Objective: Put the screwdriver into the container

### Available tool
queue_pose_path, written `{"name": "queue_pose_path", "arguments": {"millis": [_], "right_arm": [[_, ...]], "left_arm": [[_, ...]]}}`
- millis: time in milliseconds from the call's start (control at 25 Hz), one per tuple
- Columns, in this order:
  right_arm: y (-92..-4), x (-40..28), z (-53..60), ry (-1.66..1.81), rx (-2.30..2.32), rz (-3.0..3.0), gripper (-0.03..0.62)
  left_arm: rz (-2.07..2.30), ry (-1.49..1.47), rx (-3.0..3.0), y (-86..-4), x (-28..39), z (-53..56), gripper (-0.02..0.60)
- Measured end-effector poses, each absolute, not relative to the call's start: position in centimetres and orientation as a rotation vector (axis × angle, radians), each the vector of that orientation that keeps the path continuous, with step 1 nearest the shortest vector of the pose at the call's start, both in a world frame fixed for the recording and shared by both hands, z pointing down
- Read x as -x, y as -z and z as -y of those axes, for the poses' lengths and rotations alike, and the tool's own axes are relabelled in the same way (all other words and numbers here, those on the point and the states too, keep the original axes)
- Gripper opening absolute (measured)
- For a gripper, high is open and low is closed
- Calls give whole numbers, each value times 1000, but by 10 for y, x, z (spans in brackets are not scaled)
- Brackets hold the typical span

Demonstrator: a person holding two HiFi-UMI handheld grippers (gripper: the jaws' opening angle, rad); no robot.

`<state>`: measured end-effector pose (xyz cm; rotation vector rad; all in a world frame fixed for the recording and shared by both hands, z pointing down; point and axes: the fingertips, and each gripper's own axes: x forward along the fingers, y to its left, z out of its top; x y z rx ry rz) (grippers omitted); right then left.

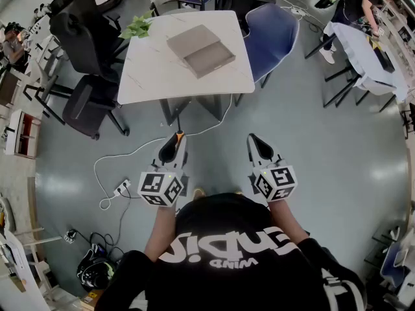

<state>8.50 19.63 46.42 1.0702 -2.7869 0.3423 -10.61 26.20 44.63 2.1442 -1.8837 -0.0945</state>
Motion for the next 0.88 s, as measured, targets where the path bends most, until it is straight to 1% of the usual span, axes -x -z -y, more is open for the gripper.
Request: {"name": "queue_pose_path", "arguments": {"millis": [320,640,880], "right_arm": [[-461,-92,-193,-332,-1026,2833,12],[-471,-128,-184,-340,-970,2838,14],[-483,-141,-172,-370,-952,2842,12]], "left_arm": [[1919,77,-2131,-447,92,-257,84],[2011,97,-2059,-451,67,-263,84],[2044,99,-2019,-460,59,-260,84]]}}
